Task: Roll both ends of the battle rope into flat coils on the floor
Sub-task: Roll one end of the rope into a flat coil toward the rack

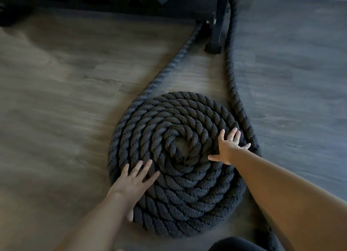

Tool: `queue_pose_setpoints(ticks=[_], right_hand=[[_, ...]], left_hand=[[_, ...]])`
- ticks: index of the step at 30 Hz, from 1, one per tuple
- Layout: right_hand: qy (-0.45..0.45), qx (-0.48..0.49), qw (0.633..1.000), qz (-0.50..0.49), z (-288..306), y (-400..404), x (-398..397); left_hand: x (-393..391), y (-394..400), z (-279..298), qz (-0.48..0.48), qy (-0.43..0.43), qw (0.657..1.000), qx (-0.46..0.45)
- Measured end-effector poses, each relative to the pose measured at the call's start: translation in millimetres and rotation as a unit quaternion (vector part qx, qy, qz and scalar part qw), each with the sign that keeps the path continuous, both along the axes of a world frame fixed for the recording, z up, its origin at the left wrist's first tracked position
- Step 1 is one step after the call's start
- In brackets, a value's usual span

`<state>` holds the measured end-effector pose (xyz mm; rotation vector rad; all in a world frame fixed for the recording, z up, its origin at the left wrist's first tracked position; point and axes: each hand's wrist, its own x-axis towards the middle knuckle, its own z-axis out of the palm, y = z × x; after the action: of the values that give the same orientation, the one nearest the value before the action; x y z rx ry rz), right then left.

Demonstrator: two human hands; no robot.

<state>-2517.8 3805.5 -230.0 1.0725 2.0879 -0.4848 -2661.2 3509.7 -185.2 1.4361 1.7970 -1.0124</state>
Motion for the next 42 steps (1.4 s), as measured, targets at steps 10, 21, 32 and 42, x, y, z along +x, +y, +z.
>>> queue_pose_setpoints(ticks=[10,21,32,42], right_hand=[[0.027,0.031,0.999,0.008,3,40,-22],[0.033,0.013,0.865,-0.500,17,-75,-15],[-0.001,-0.022,0.917,-0.397,14,-101,-24],[0.003,-0.049,0.906,-0.420,2,-82,-37]], left_hand=[[-6,17,-42,0.033,-0.030,0.998,0.035],[6,20,-37,-0.022,0.039,0.998,0.053],[-79,112,26,-0.166,0.053,0.984,0.035],[-137,56,-28,-0.183,0.051,0.982,0.008]])
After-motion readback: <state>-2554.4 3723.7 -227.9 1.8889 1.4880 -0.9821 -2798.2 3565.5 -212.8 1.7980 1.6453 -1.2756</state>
